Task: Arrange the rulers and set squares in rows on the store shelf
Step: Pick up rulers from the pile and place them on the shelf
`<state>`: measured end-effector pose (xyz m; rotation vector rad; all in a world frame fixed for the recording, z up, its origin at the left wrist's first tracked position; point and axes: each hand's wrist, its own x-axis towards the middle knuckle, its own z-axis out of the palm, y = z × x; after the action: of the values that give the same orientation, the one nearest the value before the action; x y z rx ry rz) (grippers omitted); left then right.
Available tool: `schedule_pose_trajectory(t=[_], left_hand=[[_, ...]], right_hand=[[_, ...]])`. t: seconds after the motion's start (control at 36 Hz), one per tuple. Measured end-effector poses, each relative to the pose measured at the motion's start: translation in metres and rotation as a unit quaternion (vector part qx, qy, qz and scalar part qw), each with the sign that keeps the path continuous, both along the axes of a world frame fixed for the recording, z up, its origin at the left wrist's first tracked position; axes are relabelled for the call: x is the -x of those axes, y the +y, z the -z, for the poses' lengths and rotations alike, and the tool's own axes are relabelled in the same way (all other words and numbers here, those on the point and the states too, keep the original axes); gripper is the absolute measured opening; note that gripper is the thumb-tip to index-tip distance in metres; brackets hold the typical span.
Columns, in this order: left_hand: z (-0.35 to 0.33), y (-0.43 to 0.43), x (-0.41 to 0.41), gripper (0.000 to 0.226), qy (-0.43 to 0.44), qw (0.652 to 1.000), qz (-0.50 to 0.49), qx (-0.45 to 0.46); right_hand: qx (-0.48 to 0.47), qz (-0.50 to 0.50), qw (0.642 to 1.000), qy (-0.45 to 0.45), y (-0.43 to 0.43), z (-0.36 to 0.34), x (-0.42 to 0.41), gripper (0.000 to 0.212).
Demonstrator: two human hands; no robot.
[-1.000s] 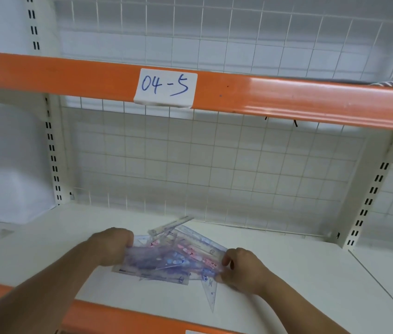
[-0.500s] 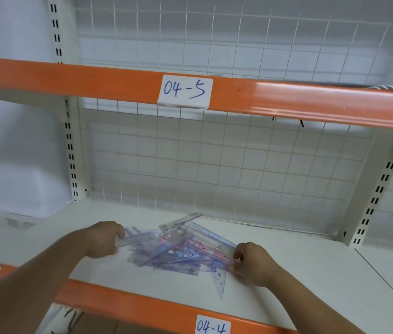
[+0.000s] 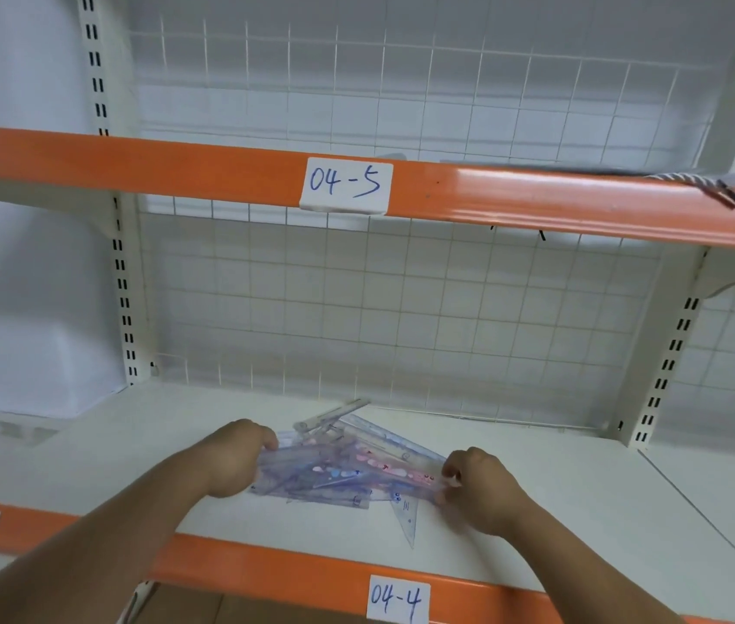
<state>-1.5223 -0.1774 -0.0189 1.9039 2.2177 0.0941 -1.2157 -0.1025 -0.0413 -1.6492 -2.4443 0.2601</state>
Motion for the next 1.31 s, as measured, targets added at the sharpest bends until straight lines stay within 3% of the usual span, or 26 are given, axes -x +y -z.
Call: schedule_pose_trajectory(t=[0.28,0.75,1.31], left_hand=[[0.002,0.030,-0.067,0.045,0.005,0.993,0.114,-0.015],[-0.004,0.050,-0.249,0.039,0.029,0.977,0.210,-0.020],[0.005,0.034,-0.494,0.043,0.009,0.979,0.202,-0.030]], right_hand=[[-0.013,0.078,0.997,0.020,-0.017,-0.004,-0.066,0.033],[-0.026,0.184,0.983,0.014,-0.049,-0.014,-0.243,0.034],[-0.014,0.189,0.982,-0.018,-0.069,-0.010,-0.500,0.030]])
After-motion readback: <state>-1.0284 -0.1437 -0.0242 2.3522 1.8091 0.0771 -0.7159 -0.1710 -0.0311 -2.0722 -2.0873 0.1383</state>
